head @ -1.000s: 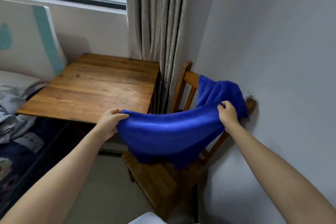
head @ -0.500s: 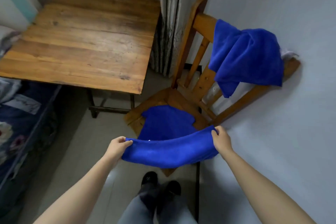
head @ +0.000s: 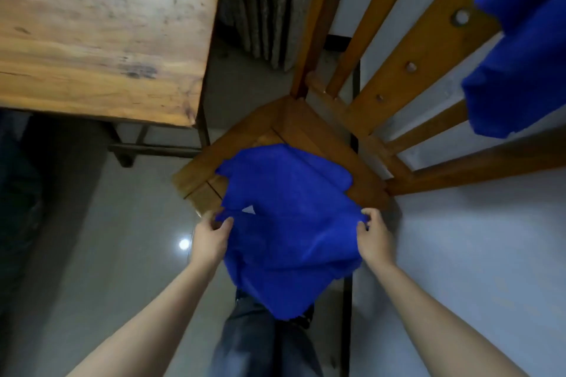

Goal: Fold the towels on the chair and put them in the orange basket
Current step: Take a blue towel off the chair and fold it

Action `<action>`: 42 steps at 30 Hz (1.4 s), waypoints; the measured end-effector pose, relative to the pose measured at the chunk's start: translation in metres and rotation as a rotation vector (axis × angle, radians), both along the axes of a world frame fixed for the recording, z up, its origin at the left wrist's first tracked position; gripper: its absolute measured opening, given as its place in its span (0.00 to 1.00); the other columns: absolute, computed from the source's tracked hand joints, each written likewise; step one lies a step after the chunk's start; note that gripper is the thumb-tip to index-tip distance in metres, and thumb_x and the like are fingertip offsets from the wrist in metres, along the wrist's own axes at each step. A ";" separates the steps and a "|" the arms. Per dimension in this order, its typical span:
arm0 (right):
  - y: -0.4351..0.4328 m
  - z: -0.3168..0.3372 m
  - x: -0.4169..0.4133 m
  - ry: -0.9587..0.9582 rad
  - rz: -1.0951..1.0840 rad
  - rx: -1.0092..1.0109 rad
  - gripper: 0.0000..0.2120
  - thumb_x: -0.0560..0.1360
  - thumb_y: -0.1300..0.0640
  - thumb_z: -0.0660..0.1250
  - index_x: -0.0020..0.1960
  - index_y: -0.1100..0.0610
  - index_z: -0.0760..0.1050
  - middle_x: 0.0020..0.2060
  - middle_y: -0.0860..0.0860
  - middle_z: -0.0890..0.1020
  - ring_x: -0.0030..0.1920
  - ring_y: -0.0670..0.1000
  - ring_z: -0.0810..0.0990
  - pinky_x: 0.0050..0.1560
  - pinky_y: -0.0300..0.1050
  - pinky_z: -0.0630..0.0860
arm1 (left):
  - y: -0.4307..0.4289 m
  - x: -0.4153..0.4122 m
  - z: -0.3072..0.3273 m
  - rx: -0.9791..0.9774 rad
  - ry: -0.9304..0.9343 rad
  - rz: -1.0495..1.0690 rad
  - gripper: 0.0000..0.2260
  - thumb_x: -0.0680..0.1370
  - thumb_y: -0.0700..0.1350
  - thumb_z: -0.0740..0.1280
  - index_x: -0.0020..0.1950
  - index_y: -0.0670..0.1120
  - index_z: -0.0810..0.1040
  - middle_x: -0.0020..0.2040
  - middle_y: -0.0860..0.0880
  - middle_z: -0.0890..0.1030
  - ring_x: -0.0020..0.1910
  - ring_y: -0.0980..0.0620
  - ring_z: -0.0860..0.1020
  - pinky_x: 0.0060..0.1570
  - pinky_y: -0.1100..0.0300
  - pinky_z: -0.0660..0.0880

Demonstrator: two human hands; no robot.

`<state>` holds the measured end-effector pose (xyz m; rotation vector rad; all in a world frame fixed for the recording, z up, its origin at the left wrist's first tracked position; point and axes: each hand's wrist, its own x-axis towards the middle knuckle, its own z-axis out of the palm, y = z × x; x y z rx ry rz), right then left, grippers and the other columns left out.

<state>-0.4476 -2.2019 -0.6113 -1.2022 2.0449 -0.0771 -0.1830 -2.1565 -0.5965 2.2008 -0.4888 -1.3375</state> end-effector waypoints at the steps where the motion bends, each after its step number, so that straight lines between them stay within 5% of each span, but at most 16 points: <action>1: -0.010 -0.009 -0.001 0.043 0.062 0.006 0.16 0.79 0.61 0.57 0.66 0.58 0.67 0.59 0.58 0.75 0.59 0.60 0.74 0.53 0.49 0.71 | -0.005 0.004 -0.012 0.021 -0.063 -0.021 0.09 0.76 0.43 0.64 0.56 0.44 0.73 0.49 0.45 0.78 0.47 0.44 0.76 0.46 0.50 0.76; 4: -0.044 -0.025 0.001 0.121 0.255 0.004 0.17 0.78 0.60 0.60 0.67 0.58 0.68 0.61 0.58 0.73 0.62 0.58 0.71 0.58 0.50 0.70 | -0.020 0.018 -0.044 0.080 -0.242 -0.117 0.15 0.71 0.51 0.61 0.55 0.47 0.70 0.52 0.41 0.76 0.49 0.38 0.75 0.49 0.42 0.75; 6: -0.065 -0.040 0.005 0.143 0.307 -0.002 0.18 0.77 0.59 0.61 0.67 0.58 0.68 0.62 0.58 0.73 0.63 0.58 0.71 0.60 0.51 0.69 | -0.042 0.023 -0.057 0.041 -0.284 -0.151 0.09 0.76 0.47 0.61 0.54 0.46 0.71 0.50 0.43 0.76 0.46 0.41 0.75 0.45 0.49 0.73; 8: -0.081 -0.052 0.009 0.139 0.264 -0.007 0.20 0.77 0.58 0.62 0.69 0.59 0.66 0.63 0.59 0.72 0.63 0.58 0.71 0.60 0.50 0.69 | -0.067 0.023 -0.059 -0.011 -0.244 -0.124 0.03 0.79 0.41 0.60 0.45 0.47 0.71 0.41 0.49 0.74 0.41 0.48 0.72 0.44 0.53 0.69; 12: -0.101 -0.064 0.017 0.107 0.060 0.032 0.24 0.78 0.54 0.63 0.71 0.60 0.63 0.66 0.59 0.69 0.64 0.59 0.70 0.60 0.50 0.70 | -0.102 0.034 -0.077 0.019 -0.196 -0.048 0.12 0.78 0.41 0.61 0.34 0.48 0.69 0.35 0.41 0.75 0.38 0.43 0.75 0.44 0.46 0.75; 18: -0.100 -0.070 0.026 0.156 0.094 0.084 0.11 0.78 0.56 0.62 0.57 0.61 0.72 0.56 0.58 0.77 0.55 0.57 0.76 0.43 0.44 0.69 | -0.125 0.035 -0.083 0.059 -0.122 0.120 0.12 0.75 0.37 0.64 0.33 0.46 0.68 0.32 0.47 0.70 0.38 0.47 0.71 0.35 0.59 0.68; 21: -0.097 -0.055 0.034 0.203 0.102 -0.111 0.10 0.79 0.57 0.60 0.58 0.60 0.72 0.57 0.56 0.74 0.51 0.55 0.75 0.42 0.43 0.66 | -0.118 0.043 -0.069 -0.073 -0.177 0.056 0.08 0.74 0.35 0.64 0.38 0.46 0.72 0.37 0.48 0.74 0.39 0.50 0.72 0.36 0.61 0.69; 26: -0.122 -0.024 0.061 0.114 -0.013 -0.416 0.09 0.79 0.59 0.58 0.58 0.59 0.71 0.59 0.55 0.72 0.50 0.52 0.75 0.42 0.41 0.66 | -0.113 0.083 -0.054 -0.294 -0.075 0.282 0.16 0.72 0.28 0.62 0.34 0.49 0.72 0.34 0.51 0.76 0.39 0.51 0.73 0.43 0.55 0.70; 30: -0.147 -0.013 0.076 -0.007 -0.141 -0.500 0.10 0.79 0.64 0.57 0.59 0.61 0.71 0.61 0.56 0.71 0.52 0.49 0.73 0.40 0.29 0.64 | -0.121 0.089 -0.044 -0.402 0.043 0.390 0.17 0.73 0.26 0.59 0.38 0.48 0.75 0.30 0.58 0.80 0.39 0.56 0.73 0.44 0.57 0.72; 34: -0.136 -0.014 0.081 -0.137 -0.009 -0.475 0.25 0.78 0.65 0.60 0.73 0.54 0.59 0.70 0.55 0.61 0.64 0.52 0.71 0.56 0.34 0.70 | -0.112 0.078 -0.044 -0.402 0.053 0.167 0.18 0.75 0.31 0.62 0.52 0.55 0.73 0.50 0.58 0.78 0.47 0.64 0.76 0.53 0.59 0.73; 37: -0.109 -0.023 0.077 -0.112 0.180 -0.319 0.32 0.78 0.63 0.61 0.76 0.50 0.50 0.75 0.54 0.48 0.71 0.50 0.59 0.56 0.29 0.61 | -0.093 0.078 -0.061 -0.190 0.015 0.004 0.29 0.69 0.43 0.67 0.70 0.50 0.65 0.58 0.51 0.74 0.56 0.50 0.75 0.57 0.48 0.74; 42: -0.052 -0.044 0.043 0.038 0.159 -0.119 0.28 0.78 0.60 0.61 0.75 0.55 0.55 0.75 0.58 0.51 0.73 0.57 0.56 0.68 0.47 0.62 | -0.034 0.067 -0.080 0.066 -0.322 -0.195 0.19 0.73 0.41 0.66 0.64 0.45 0.71 0.58 0.39 0.75 0.55 0.37 0.74 0.55 0.42 0.73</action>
